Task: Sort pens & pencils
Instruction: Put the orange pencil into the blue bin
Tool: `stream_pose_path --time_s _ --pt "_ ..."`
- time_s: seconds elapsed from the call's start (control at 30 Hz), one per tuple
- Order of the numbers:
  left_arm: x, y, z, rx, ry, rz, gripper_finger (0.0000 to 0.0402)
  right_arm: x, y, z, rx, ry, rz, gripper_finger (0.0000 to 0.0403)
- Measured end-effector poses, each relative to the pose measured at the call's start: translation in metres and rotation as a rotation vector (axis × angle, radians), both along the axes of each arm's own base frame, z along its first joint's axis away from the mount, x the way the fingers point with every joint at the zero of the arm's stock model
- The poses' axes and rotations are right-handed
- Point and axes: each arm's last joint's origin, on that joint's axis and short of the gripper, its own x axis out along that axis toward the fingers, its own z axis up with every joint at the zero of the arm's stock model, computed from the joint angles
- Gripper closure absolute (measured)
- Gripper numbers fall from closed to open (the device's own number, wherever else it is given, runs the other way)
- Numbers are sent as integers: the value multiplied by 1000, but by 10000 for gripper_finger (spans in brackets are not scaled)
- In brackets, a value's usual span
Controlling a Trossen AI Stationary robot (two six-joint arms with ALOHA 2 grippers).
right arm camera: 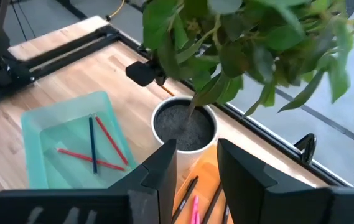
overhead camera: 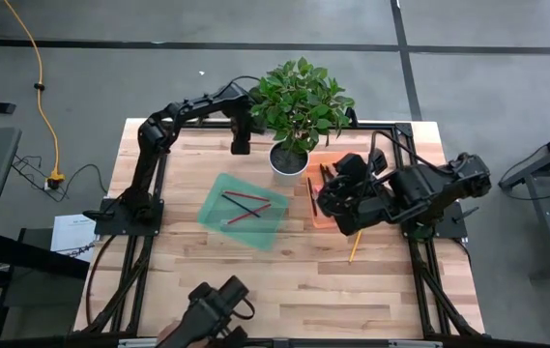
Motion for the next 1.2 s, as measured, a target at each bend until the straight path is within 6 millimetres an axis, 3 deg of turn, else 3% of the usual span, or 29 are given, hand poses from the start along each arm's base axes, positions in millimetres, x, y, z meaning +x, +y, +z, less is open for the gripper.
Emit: stream_pose_path --time_s 0.17,0.5,0.87,1.2 --pt "-4 -5 18 16 -24 -2 400 -9 -4 8 -23 -35 -11 295" --pt "-16 -17 32 8 27 -7 400 -22 -9 18 -35 -47 7 295" --pt "-53 -32 47 7 40 24 401 -24 -10 19 -44 -35 17 295" --pt "-80 -66 72 12 -8 23 401 -24 -10 19 -49 -30 21 295"
